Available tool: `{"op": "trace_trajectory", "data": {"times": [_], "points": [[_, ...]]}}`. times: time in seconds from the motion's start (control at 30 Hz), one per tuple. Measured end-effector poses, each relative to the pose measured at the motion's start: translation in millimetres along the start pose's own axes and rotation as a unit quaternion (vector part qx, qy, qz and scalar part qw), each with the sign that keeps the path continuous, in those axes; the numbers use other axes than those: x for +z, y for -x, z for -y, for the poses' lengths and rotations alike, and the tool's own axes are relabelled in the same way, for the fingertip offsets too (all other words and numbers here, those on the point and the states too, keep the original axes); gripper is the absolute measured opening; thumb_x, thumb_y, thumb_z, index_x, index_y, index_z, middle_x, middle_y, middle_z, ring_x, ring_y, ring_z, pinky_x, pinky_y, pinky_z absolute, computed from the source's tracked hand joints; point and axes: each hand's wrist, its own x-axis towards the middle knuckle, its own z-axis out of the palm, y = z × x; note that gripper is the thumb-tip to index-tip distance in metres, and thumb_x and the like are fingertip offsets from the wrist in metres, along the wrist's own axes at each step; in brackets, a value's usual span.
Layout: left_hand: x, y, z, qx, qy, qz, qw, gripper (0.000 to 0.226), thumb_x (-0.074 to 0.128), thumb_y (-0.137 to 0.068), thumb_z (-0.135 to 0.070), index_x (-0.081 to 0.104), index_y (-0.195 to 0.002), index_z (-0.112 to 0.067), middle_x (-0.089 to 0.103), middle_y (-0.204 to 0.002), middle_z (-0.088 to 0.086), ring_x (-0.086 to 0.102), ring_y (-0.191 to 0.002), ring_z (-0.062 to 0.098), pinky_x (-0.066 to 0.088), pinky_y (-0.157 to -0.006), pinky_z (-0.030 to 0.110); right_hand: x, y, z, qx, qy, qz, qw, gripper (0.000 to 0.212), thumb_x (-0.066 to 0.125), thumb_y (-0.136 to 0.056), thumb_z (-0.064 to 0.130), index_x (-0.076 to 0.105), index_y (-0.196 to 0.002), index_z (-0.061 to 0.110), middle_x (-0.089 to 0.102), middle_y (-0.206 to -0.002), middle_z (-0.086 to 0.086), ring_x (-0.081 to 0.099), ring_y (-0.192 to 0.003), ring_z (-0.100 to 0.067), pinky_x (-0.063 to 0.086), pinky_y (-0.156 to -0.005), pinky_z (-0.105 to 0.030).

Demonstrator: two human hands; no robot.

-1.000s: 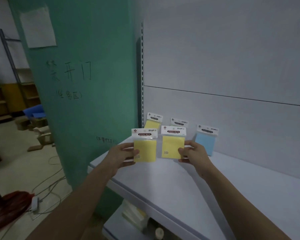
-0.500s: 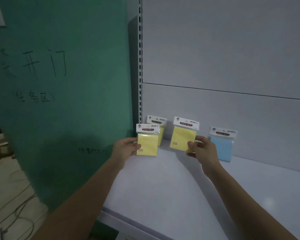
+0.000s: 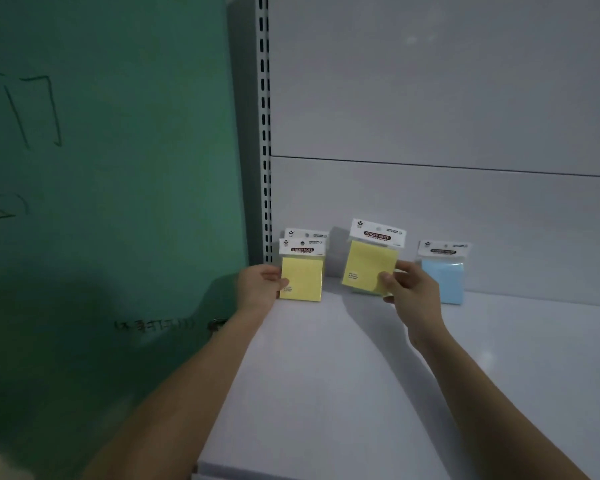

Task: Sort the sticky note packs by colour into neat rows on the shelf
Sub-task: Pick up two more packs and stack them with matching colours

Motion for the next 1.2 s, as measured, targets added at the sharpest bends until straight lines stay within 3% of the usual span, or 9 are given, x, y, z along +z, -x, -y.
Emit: {"op": "trace_trajectory", "data": {"times": [0.17, 0.23, 0.3, 0.43, 0.67, 0.83, 0.93, 1.0, 1.2], "points": [[5.8, -1.1, -1.5, 0.027, -0.03, -0.018, 0.999, 0.03, 0.075, -0.075, 0.003, 0.069, -0.104, -0.002, 0.068, -0.09, 0.006, 0.064, -0.077, 0.016, 0.053, -0.072, 0.025, 2.3, 2.8, -1.2, -0.002, 0.017, 0.013, 1.0, 0.019, 0.064, -0.088, 0.005, 0.065, -0.104, 0.015, 0.069, -0.083, 0.001, 0.062, -0.075, -0.014, 0.05, -0.062, -0.026], [6.3, 0.0, -1.0, 0.035, -0.033, -0.023, 0.999, 0.033, 0.076, -0.076, -0.002, 0.067, -0.108, -0.003, 0.068, -0.091, 0.005, 0.065, -0.077, 0.016, 0.055, -0.076, 0.029, 6.3, 3.5, 2.0, -0.001, 0.016, 0.023, 1.0, 0.019, 0.064, -0.088, 0.004, 0.065, -0.103, 0.014, 0.069, -0.081, 0.001, 0.062, -0.074, -0.014, 0.05, -0.063, -0.027], [3.4, 2.3, -0.5, 0.043, -0.046, -0.025, 0.998, 0.04, 0.077, -0.077, -0.011, 0.064, -0.114, -0.003, 0.068, -0.097, 0.005, 0.065, -0.086, 0.02, 0.055, -0.083, 0.036, 11.3, 3.8, 3.8, 0.004, 0.015, 0.035, 0.999, 0.018, 0.064, -0.088, 0.003, 0.063, -0.103, 0.012, 0.068, -0.079, 0.0, 0.062, -0.071, -0.013, 0.05, -0.062, -0.027], [-11.4, 21.3, 1.8, 0.066, -0.114, 0.014, 0.991, 0.048, 0.074, -0.081, -0.023, 0.059, -0.124, -0.009, 0.061, -0.12, 0.007, 0.057, -0.105, 0.02, 0.046, -0.09, 0.03, 28.3, 6.3, 2.8, 0.035, 0.006, 0.063, 0.997, 0.018, 0.066, -0.087, 0.004, 0.061, -0.103, 0.008, 0.069, -0.082, -0.006, 0.063, -0.07, -0.015, 0.05, -0.059, -0.025], [-33.1, 88.4, 22.8, 0.194, -0.411, 0.12, 0.883, 0.052, 0.04, -0.097, -0.045, 0.038, -0.144, -0.024, 0.026, -0.155, -0.005, 0.017, -0.144, 0.015, 0.021, -0.114, 0.035, 70.6, 11.7, -16.1, 0.05, 0.05, 0.103, 0.992, 0.01, 0.07, -0.085, 0.007, 0.062, -0.088, 0.012, 0.067, -0.086, -0.012, 0.06, -0.066, -0.02, 0.054, -0.061, -0.03], [-33.5, 98.4, 25.6, 0.243, -0.434, 0.141, 0.856, 0.053, 0.034, -0.096, -0.051, 0.034, -0.144, -0.029, 0.031, -0.152, -0.007, 0.022, -0.14, 0.013, 0.015, -0.116, 0.033, 89.6, 13.6, -24.0, 0.015, 0.15, 0.085, 0.985, 0.018, 0.072, -0.083, 0.016, 0.066, -0.098, 0.009, 0.07, -0.088, -0.007, 0.063, -0.07, -0.02, 0.057, -0.072, -0.036], [-33.2, 97.8, 29.4, 0.253, -0.441, 0.138, 0.85, 0.056, 0.034, -0.094, -0.058, 0.032, -0.144, -0.034, 0.033, -0.148, -0.007, 0.022, -0.138, 0.013, 0.013, -0.115, 0.034, 95.5, 16.1, -26.3, -0.016, 0.189, 0.057, 0.98, 0.017, 0.071, -0.084, 0.017, 0.063, -0.097, 0.01, 0.065, -0.086, 0.0, 0.06, -0.077, -0.014, 0.043, -0.062, -0.015], [-33.4, 97.5, 28.7, 0.248, -0.44, 0.151, 0.85, 0.057, 0.033, -0.092, -0.061, 0.032, -0.144, -0.037, 0.031, -0.148, -0.005, 0.02, -0.139, 0.015, 0.01, -0.118, 0.038, 98.5, 17.3, -27.5, -0.032, 0.2, 0.041, 0.978, 0.016, 0.07, -0.084, 0.017, 0.061, -0.096, 0.012, 0.062, -0.086, 0.002, 0.057, -0.078, -0.012, 0.037, -0.06, -0.01], [-34.1, 96.8, 27.3, 0.235, -0.438, 0.166, 0.852, 0.057, 0.035, -0.091, -0.062, 0.033, -0.144, -0.039, 0.028, -0.151, -0.002, 0.016, -0.14, 0.018, 0.011, -0.117, 0.04, 102.5, 18.1, -28.8, -0.069, 0.237, 0.026, 0.969, 0.027, 0.068, -0.086, 0.018, 0.054, -0.108, 0.013, 0.057, -0.093, -0.001, 0.056, -0.085, -0.018, 0.039, -0.071, -0.027]]}}
